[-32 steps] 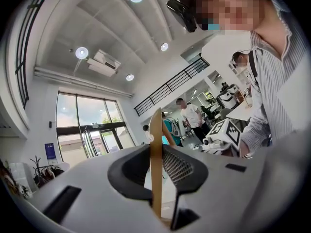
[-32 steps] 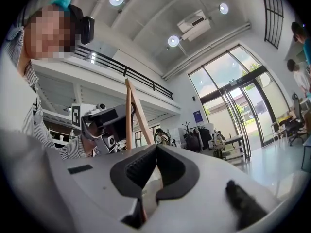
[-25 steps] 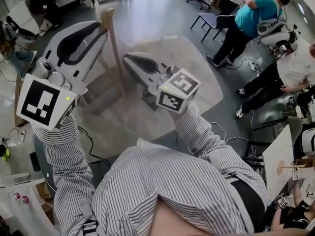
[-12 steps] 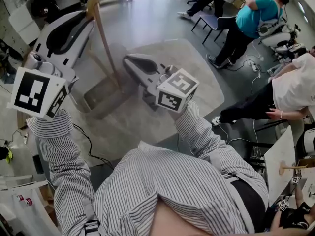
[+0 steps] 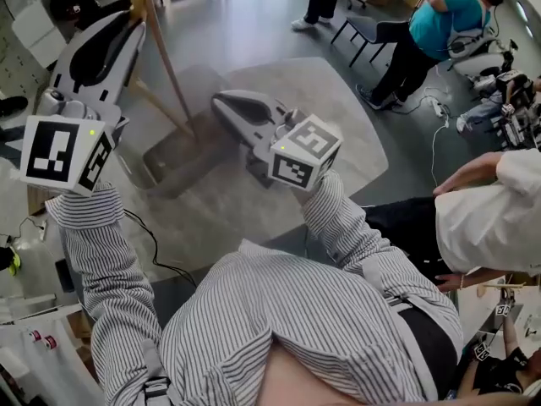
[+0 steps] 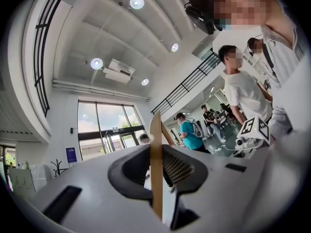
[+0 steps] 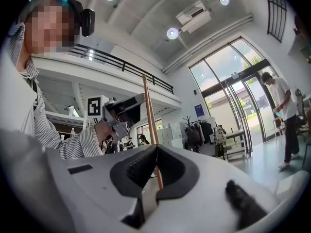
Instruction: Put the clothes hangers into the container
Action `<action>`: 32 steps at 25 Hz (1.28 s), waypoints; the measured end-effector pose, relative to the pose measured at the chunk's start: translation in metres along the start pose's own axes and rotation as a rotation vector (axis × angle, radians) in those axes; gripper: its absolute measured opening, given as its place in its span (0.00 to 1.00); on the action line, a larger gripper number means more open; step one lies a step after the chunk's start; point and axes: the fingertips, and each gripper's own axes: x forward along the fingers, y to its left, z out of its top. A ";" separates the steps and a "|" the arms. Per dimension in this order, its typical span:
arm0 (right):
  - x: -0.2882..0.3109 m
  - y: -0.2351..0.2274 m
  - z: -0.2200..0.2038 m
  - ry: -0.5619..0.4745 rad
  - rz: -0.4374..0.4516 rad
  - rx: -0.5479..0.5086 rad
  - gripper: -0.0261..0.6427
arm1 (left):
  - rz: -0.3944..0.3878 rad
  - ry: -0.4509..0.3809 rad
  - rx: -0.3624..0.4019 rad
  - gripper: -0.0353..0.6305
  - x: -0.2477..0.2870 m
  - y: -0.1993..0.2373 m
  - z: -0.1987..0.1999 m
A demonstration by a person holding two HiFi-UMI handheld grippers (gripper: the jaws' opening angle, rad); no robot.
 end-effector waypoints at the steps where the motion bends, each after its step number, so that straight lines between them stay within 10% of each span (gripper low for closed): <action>1: 0.000 -0.001 -0.002 0.005 -0.001 0.003 0.06 | -0.002 0.008 -0.011 0.18 0.000 -0.002 -0.006; 32: 0.000 0.010 -0.072 0.081 0.013 0.096 0.06 | 0.195 0.167 -0.204 0.18 -0.062 -0.036 -0.142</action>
